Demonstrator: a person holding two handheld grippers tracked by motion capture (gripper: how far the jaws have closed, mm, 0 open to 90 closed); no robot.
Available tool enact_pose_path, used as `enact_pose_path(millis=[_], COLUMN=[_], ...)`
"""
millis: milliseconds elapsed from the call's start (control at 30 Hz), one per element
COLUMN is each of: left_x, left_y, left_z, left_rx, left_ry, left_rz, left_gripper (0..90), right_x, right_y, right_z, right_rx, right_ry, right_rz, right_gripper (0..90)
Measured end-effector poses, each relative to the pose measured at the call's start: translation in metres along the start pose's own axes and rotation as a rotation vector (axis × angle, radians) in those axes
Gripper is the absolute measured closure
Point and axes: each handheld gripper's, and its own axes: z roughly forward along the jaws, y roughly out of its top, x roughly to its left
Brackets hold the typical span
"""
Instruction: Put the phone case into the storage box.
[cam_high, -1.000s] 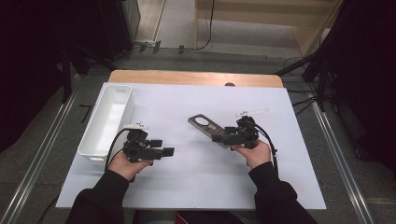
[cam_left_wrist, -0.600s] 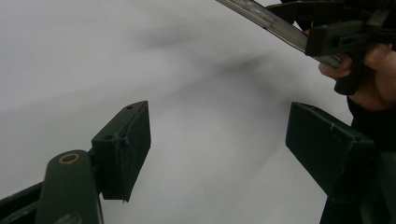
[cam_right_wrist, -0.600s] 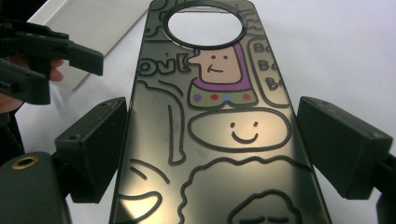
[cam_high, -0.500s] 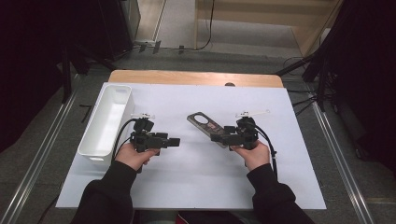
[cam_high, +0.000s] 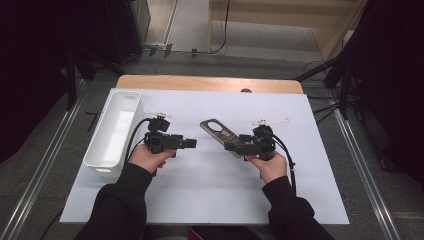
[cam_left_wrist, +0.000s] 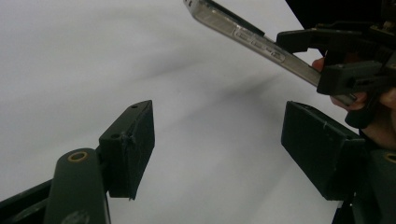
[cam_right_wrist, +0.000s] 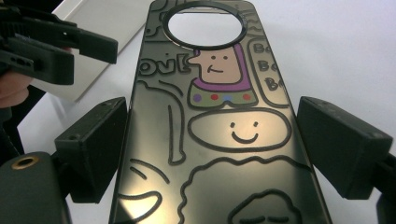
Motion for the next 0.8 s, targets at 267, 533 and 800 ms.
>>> enact_pose_path(millis=[267,533,800], left_x=[-0.003,-0.003,-0.008], left_y=[0.011,0.020,0.030], left_z=[0.005,0.011,0.015], left_rx=[-0.005,0.000,0.000], left_ry=[0.013,0.011,0.008], left_rz=[-0.010,-0.040,-0.047], left_gripper=[25.5,25.6,25.6], right_x=[0.002,0.004,0.006], right_y=[-0.002,-0.003,-0.004], right_z=[0.004,0.007,0.012], right_rx=[-0.017,-0.056,-0.075], right_ry=[-0.038,-0.050,-0.057], right_rz=[0.025,0.038,0.044], right_gripper=[10.7,10.7,10.7])
